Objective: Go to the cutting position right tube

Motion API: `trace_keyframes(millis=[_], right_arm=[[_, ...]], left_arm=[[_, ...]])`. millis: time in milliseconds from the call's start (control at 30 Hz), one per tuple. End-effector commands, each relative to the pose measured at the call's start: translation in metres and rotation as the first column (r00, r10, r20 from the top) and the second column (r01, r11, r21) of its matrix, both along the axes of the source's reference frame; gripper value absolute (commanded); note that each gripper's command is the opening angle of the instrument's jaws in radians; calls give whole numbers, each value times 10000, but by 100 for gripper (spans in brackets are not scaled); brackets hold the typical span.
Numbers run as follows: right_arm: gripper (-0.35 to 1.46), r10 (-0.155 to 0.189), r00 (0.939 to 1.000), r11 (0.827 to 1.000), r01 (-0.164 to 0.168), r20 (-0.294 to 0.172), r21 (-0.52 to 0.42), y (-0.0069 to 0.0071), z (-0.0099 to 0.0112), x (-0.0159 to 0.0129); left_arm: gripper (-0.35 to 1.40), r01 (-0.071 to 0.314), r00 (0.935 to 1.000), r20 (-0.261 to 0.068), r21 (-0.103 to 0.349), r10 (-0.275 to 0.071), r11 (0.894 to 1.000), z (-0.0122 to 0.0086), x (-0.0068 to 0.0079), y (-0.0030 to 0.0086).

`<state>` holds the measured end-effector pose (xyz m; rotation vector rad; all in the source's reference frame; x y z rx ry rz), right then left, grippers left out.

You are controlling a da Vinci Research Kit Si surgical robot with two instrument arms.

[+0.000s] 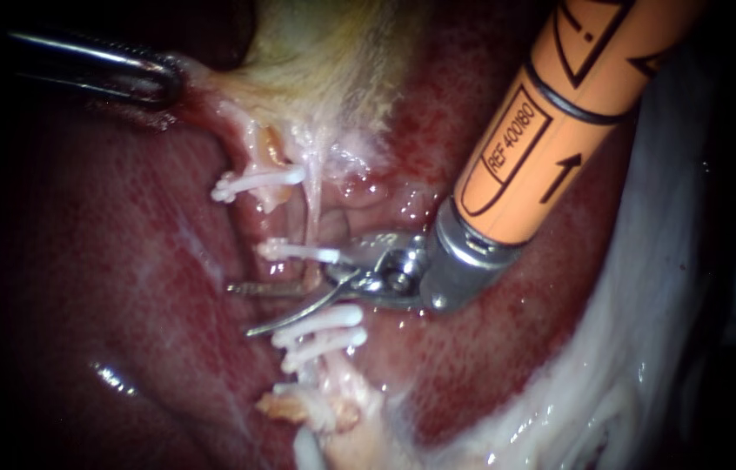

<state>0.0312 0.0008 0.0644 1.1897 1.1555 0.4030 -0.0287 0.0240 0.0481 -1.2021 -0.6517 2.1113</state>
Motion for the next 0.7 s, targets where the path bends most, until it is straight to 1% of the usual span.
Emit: trace_keyframes(millis=[33, 200, 267, 600, 667, 700], right_arm=[[122, 0, 10000, 10000, 0, -4, 16, 1, -4, -1], [120, 16, 9999, 9999, -14, -121, 159, 7, -22, -3], [119, 13, 9999, 9998, -11, -128, 174, 8, -26, -2], [119, 4, 9999, 9999, -2, -132, 166, 7, -25, -2], [120, 34, 10000, 9996, -32, -79, 265, 6, -23, -3], [122, 49, 10000, 9996, -50, 25, 270, 6, -21, -3]], left_arm=[[-35, -1, 10000, 1, 0, 1, 10000, 0, 0, 0], [-35, -2, 10000, 1, 0, 2, 10000, 0, 0, 0], [-35, -2, 10000, 1, 0, 2, 10000, 0, 0, 0], [-35, -3, 10000, 2, 0, 3, 10000, 0, 0, 0], [-35, -3, 10000, 2, 0, 3, 10000, 0, 0, 0], [-35, -4, 10000, 2, 0, 4, 10000, 1, 0, 0]])
